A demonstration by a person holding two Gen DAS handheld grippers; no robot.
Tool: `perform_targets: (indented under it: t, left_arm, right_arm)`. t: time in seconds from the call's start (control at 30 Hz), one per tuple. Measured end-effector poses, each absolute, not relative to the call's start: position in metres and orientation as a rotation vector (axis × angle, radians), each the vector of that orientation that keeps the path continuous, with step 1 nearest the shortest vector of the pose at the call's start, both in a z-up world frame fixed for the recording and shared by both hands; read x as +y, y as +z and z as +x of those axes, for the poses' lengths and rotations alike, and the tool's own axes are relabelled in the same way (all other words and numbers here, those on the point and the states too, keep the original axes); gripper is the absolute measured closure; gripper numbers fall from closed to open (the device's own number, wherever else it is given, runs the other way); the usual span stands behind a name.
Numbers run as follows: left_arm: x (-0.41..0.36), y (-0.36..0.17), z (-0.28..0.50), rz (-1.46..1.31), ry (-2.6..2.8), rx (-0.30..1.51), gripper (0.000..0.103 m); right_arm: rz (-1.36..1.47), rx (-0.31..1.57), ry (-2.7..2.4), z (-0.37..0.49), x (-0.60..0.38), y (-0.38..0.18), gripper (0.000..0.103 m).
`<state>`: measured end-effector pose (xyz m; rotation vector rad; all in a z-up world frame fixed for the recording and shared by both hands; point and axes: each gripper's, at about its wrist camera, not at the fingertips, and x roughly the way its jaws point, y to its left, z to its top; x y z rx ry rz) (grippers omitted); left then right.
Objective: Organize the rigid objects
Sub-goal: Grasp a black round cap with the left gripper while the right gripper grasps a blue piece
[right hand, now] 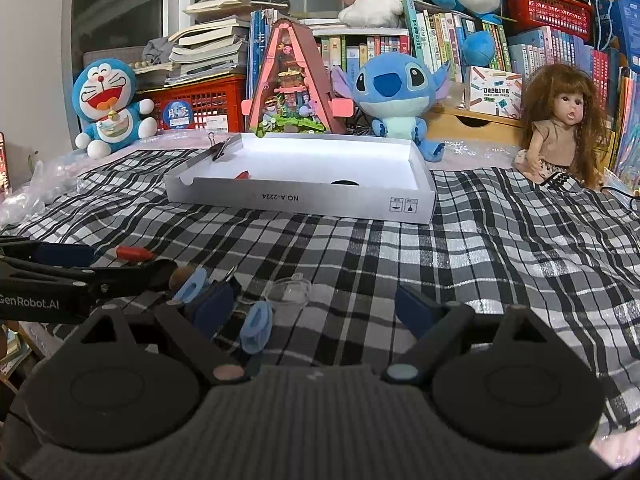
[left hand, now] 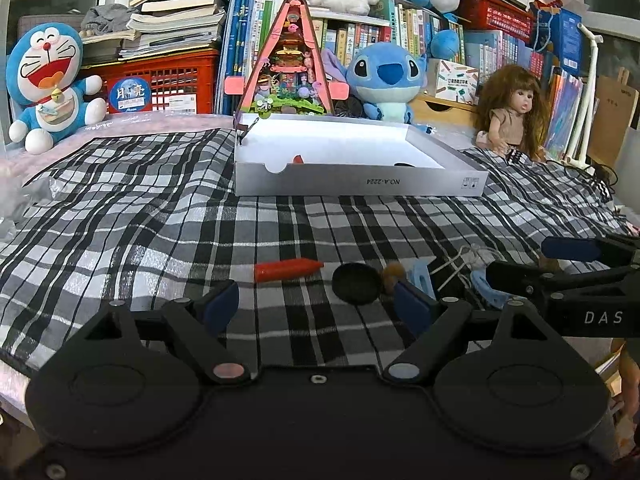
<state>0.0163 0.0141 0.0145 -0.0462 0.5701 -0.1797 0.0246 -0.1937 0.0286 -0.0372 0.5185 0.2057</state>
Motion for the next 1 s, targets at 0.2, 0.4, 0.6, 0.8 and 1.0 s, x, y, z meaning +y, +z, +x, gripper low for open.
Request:
perform_targets:
  t: [0.2, 0.4, 0.6, 0.8, 1.0]
  left_arm:
    - [0.008, 0.012, 0.010, -0.016, -0.194, 0.560, 0.020]
    - [0.005, 0.010, 0.011, -0.021, -0.209, 0.569, 0.032]
    - [0.005, 0.009, 0.013, -0.020, -0.216, 0.571, 0.055]
    - [0.000, 0.009, 0.021, -0.014, -0.229, 0.569, 0.059]
    - [-0.014, 0.000, 0.032, 0.049, -0.259, 0.542, 0.061]
  right_arm:
    - [-0.058, 0.517, 0.214, 0.019, -0.190, 0.026, 0.010]
    - [-0.074, 0.520, 0.229, 0.015, -0.186, 0.023, 0.010]
    - [-0.085, 0.535, 0.245, 0.013, -0.183, 0.018, 0.015]
    - [-0.090, 0.543, 0.271, 0.012, -0.177, 0.017, 0.033]
    - [-0.101, 0.544, 0.280, 0.014, -0.169, 0.016, 0.060]
